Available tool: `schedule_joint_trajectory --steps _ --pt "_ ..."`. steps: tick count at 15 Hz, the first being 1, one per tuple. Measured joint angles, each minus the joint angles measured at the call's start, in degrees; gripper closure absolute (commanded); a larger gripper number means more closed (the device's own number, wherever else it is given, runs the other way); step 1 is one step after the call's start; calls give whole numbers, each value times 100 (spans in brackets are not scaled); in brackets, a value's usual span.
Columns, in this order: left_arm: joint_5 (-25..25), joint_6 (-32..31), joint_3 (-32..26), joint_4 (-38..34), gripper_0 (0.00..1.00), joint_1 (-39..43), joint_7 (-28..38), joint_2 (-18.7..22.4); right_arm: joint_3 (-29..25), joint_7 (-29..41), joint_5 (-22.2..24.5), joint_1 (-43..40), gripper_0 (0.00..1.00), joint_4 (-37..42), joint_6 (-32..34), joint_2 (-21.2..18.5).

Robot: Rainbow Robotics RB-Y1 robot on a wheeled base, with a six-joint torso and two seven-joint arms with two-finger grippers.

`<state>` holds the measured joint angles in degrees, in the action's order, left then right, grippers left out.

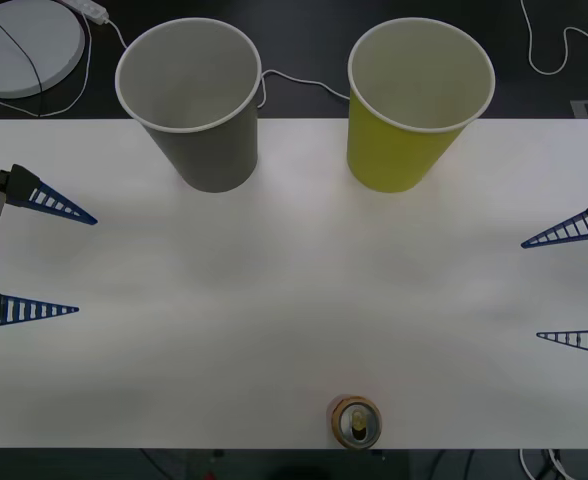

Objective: Put the can into the green bin and the plastic bottle into the gray bin

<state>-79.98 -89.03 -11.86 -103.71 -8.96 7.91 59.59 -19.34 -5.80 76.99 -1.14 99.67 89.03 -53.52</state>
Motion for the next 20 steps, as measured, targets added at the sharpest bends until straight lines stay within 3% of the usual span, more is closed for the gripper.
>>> schedule_joint_trajectory --steps 10,20 --pt "0 0 0 1 0 0 0 0 18 -155 -25 122 0 -66 18 70" --pt "0 0 0 1 0 0 0 0 530 -2038 -202 410 0 -1404 95 74"
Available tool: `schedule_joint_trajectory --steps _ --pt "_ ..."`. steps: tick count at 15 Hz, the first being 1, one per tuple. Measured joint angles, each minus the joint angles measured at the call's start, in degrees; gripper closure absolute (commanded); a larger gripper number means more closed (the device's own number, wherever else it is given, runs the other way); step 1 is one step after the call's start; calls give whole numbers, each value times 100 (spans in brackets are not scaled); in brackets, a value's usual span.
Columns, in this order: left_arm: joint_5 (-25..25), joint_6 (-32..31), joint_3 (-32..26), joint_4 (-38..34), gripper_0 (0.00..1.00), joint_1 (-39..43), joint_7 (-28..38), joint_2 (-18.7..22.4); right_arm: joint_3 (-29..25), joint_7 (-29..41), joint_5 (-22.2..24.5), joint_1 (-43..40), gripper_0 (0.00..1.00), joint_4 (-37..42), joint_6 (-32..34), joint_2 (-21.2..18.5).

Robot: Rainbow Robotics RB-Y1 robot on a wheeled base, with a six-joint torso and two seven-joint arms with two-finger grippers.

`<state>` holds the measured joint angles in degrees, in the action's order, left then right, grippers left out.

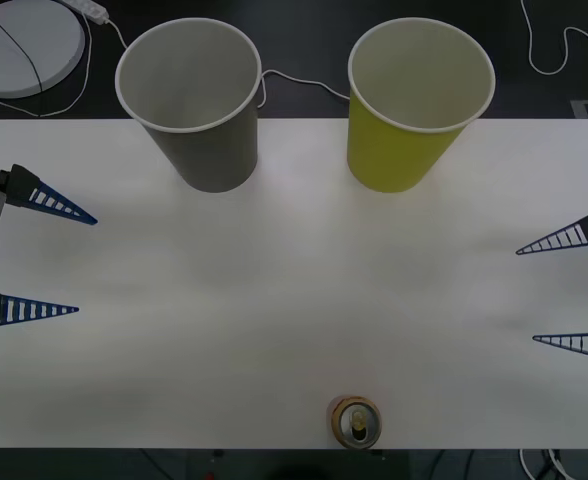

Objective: Put the can into the green bin and the plastic bottle into the gray bin

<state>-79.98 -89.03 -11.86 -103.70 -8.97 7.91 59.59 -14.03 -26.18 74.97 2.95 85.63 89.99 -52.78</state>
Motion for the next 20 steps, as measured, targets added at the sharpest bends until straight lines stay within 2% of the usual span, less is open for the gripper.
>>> schedule_joint_trajectory --steps 5,8,12,20 --pt "0 0 0 0 0 0 0 0 796 -729 -397 -2 0 -855 0 0" --pt "0 0 0 0 0 0 0 0 1254 -882 -556 3 0 -1197 0 -4" --pt "0 0 0 0 0 0 0 0 2000 -1045 -1094 4 0 -1646 1 37" --pt "-1 0 0 0 0 0 0 0 2416 -1339 -1262 3 0 -2138 1 796"
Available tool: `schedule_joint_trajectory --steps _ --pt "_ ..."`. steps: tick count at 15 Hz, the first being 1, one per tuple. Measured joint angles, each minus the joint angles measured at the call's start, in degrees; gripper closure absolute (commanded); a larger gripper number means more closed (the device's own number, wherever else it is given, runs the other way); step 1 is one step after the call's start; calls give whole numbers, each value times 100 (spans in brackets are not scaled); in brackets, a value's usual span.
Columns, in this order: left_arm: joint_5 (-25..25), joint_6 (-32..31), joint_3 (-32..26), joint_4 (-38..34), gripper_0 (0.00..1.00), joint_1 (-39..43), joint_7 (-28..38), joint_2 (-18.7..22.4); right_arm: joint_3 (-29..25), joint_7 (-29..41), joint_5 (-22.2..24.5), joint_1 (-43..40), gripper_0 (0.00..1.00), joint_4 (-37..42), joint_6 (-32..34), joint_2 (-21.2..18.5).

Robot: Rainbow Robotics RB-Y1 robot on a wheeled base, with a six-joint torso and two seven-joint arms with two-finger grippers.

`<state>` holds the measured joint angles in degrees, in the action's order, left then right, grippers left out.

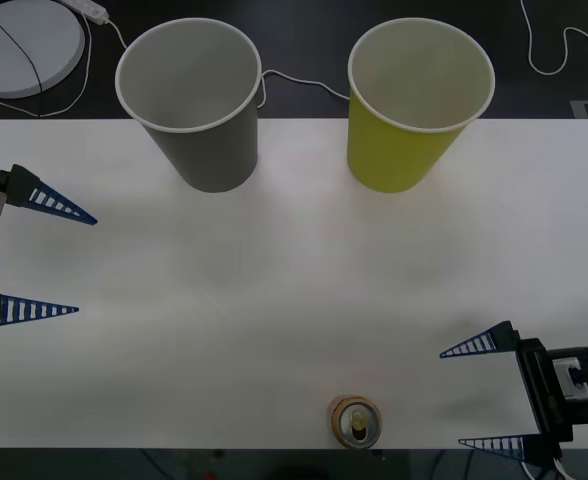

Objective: Put the can into the green bin and the plastic bottle into the gray bin

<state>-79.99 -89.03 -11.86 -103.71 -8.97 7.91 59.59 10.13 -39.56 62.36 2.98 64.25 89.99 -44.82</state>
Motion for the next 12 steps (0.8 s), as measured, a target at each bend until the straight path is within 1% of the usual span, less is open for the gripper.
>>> schedule_joint_trajectory --steps 3,6,12 --pt "0 0 0 0 0 0 0 0 10 -134 0 -1 0 -163 0 336" --pt "0 0 0 0 0 0 0 0 32 -249 108 -1 0 -179 -50 592" --pt "0 0 0 0 0 0 0 0 291 -558 156 -4 0 -178 -556 945"
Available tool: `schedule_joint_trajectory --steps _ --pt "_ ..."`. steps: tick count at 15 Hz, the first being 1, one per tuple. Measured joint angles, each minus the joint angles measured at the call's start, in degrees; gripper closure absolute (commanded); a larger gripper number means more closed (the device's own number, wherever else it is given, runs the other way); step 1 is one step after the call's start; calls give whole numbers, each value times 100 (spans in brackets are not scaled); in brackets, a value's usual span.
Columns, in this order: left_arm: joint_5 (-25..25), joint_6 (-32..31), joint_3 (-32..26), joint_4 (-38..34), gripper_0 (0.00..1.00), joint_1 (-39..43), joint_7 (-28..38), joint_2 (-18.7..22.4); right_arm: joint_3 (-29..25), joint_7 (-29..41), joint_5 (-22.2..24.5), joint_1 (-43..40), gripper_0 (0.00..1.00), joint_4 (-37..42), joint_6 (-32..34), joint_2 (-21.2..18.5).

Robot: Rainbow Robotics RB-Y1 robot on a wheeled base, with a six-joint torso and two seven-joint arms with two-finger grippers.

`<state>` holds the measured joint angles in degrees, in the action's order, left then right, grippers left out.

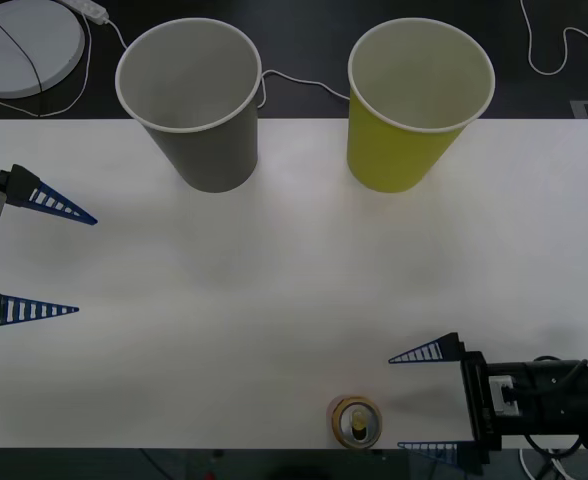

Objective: Put the can into the green bin and the plastic bottle into the gray bin

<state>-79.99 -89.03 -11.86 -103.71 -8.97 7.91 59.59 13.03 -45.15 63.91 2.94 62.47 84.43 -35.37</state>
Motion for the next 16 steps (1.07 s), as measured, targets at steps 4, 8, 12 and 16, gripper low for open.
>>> schedule_joint_trajectory --steps 4,8,12,16 --pt "0 0 0 0 0 0 0 0 214 -154 2 -1 0 0 -349 232" --pt "0 0 0 0 0 0 0 0 457 -280 -2 -1 0 1 -692 468" --pt "0 0 0 0 0 0 0 0 872 -388 -225 4 0 0 -1057 569" --pt "0 0 0 0 0 0 0 0 1250 -530 -558 4 0 0 -1305 610"
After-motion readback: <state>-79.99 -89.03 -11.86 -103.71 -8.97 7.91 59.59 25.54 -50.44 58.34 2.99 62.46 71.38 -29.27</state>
